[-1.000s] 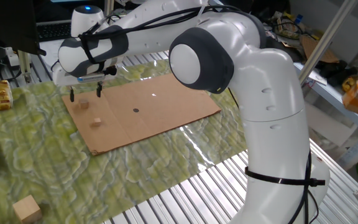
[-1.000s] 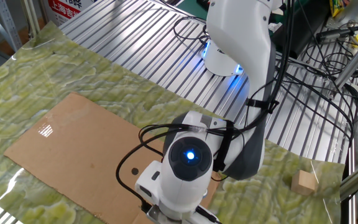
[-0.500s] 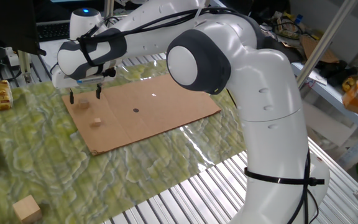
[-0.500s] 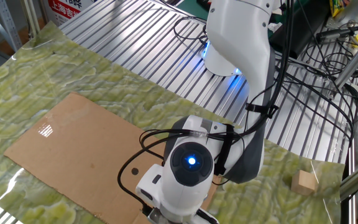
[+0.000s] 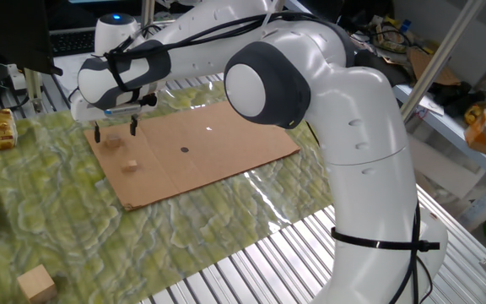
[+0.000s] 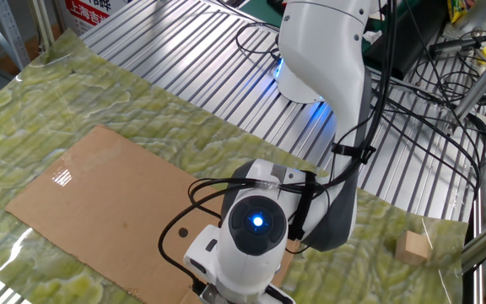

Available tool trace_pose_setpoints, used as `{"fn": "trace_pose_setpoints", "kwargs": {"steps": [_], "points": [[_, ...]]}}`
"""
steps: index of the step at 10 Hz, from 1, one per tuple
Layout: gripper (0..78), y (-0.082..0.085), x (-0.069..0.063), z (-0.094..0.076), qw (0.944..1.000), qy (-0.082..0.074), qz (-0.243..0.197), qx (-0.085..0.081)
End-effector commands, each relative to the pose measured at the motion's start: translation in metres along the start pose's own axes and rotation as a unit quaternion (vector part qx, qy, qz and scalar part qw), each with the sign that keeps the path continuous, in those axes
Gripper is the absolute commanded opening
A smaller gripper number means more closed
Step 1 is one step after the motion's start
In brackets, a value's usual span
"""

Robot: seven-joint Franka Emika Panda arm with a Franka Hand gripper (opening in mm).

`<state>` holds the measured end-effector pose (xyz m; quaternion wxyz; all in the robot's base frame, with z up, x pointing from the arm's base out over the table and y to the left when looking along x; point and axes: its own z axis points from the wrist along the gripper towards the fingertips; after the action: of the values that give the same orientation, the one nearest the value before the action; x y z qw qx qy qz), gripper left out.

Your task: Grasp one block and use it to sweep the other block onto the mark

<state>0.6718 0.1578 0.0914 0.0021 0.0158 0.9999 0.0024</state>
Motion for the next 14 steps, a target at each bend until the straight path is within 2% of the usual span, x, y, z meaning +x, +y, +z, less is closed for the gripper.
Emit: {"fn": "trace_pose_setpoints", "kwargs": {"steps": [1,9,14], "points": [[77.5,-0.0001,-0.0021,0.0001,1.0000,0.001,-0.006,-0.002],[77.5,-0.0012,-0.0101,0.0046,1.0000,0.001,-0.009,-0.004],[77.5,0.0022,-0.0085,0.0019,1.0000,0.003,-0.005,-0.004]]}}
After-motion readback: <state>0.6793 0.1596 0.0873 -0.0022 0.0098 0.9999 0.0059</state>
